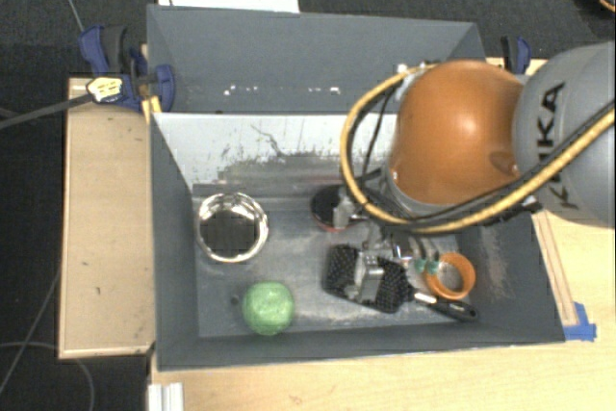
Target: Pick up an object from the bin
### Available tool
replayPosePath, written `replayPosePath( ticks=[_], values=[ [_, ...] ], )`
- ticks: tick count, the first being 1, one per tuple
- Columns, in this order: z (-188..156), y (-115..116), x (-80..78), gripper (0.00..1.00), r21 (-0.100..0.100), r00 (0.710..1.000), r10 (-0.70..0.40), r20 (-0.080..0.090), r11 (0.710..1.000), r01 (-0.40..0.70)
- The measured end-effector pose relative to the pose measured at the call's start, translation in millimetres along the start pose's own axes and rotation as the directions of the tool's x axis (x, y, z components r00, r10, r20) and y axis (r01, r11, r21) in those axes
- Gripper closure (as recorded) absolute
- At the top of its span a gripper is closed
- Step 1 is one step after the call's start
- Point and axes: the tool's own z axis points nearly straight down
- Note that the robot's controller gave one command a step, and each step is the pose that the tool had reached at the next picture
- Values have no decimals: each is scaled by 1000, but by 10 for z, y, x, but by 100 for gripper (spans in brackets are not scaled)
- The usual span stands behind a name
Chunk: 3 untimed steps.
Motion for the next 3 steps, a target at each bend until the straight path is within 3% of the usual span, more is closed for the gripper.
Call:
replayPosePath(
  ticks=[1,2,3],
  values=[
    [-29,-5,-15,0,-1,1000,5,7,1000,-5],
    [1349,-773,-432,0,0,996,-86,12,996,86],
    [935,-966,-400,0,-5,989,145,12,989,-145]
  ],
)
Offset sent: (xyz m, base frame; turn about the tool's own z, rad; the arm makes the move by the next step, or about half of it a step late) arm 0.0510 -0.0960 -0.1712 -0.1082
